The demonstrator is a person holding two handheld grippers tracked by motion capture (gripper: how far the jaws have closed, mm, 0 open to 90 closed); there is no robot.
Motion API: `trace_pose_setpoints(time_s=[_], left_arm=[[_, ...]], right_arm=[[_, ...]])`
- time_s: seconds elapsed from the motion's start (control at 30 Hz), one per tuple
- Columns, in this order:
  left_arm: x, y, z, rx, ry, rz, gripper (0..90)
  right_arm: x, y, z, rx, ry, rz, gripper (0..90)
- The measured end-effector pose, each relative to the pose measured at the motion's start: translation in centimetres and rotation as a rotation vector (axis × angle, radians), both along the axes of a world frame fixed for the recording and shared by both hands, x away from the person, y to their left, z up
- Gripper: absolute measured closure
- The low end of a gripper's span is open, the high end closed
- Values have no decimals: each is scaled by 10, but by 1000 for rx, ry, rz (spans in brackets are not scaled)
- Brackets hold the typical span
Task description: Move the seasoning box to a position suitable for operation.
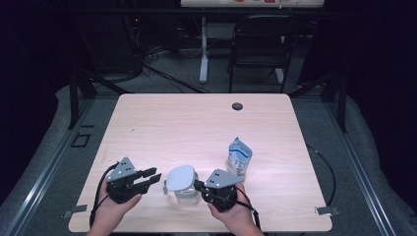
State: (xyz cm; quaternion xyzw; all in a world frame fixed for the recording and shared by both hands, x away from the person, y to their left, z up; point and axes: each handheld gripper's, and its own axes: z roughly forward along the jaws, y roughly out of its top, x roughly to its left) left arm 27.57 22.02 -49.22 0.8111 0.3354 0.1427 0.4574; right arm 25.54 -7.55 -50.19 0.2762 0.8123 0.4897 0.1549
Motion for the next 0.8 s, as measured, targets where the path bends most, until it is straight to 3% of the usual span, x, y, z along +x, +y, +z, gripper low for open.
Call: trace_pose_setpoints(time_s=[0.27,0.8], left_arm=[[-2,10,-4,5,10,35,603],[-2,16,-8,10,13,55,590]], right_arm=[[4,5,2,14,5,16,900],[11,12,20,21,20,35,900]])
